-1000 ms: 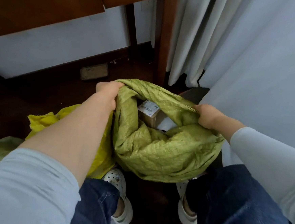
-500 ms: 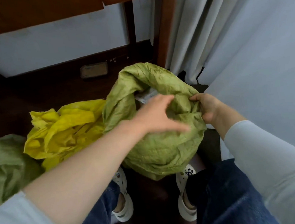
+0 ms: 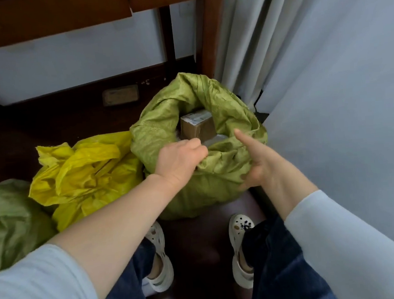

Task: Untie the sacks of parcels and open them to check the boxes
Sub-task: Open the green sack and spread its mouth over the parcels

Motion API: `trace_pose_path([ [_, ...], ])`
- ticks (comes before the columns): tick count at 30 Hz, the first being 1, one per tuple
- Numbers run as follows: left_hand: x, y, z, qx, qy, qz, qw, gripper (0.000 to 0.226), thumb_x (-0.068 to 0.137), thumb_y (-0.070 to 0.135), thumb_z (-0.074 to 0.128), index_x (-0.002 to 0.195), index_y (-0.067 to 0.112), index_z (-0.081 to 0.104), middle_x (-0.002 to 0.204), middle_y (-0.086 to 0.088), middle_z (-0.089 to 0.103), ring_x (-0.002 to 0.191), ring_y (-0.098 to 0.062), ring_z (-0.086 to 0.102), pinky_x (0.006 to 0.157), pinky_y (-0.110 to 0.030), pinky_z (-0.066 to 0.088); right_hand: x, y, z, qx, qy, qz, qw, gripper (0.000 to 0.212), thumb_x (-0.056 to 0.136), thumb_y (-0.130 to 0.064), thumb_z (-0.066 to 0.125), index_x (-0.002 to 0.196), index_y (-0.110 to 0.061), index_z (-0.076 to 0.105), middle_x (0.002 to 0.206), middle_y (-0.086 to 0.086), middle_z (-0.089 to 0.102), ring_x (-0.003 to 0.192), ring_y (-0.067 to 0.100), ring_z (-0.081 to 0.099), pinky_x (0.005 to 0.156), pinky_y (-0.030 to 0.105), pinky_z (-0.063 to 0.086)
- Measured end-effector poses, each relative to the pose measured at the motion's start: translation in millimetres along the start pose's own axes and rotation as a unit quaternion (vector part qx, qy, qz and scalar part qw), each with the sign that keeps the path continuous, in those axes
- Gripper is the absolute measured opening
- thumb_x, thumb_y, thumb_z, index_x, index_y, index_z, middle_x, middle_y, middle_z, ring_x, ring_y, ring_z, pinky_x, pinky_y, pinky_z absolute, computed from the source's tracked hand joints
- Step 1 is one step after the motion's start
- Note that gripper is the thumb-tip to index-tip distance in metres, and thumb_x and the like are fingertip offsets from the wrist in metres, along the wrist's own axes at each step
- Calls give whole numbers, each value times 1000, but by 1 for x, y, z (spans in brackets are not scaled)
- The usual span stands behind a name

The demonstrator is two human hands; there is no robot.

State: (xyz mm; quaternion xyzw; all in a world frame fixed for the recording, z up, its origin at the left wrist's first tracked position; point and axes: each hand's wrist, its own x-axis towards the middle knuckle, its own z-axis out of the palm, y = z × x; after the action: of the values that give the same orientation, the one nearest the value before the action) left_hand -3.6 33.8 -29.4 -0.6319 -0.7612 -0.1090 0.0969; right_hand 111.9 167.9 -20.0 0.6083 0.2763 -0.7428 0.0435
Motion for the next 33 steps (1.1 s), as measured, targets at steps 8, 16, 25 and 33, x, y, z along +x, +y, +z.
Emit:
trace_pose_path([
  [8,-45,2,2,-19,-195,-26,980,40,80,23,59,119,14,58,107,-5,61,98,-23,60,82,-33,45,15,2,43,266,-44,-11,963,45,101,-28,29,138,-5,42,145,17,43,132,35,42,109,52,31],
  [16,-31,15,0,-407,-17,-731,548,104,57,78,62,138,19,34,144,-10,31,133,-32,30,109,-49,31,28,24,43,269,-31,-2,963,45,97,-31,31,125,-9,57,132,19,55,119,38,54,100,61,40],
  [25,-22,-18,53,-594,7,-768,239,33,91,5,44,121,5,56,122,-12,60,97,-25,61,91,-41,47,22,27,23,239,63,-81,966,46,97,-30,29,133,-9,50,139,12,49,125,33,49,105,49,40],
  [33,-32,-8,30,-671,47,-703,230,28,77,30,57,93,9,65,102,-11,68,99,-29,64,95,-49,48,19,15,50,-138,226,-221,939,92,80,-32,71,148,-14,13,153,16,14,135,35,31,109,45,32],
])
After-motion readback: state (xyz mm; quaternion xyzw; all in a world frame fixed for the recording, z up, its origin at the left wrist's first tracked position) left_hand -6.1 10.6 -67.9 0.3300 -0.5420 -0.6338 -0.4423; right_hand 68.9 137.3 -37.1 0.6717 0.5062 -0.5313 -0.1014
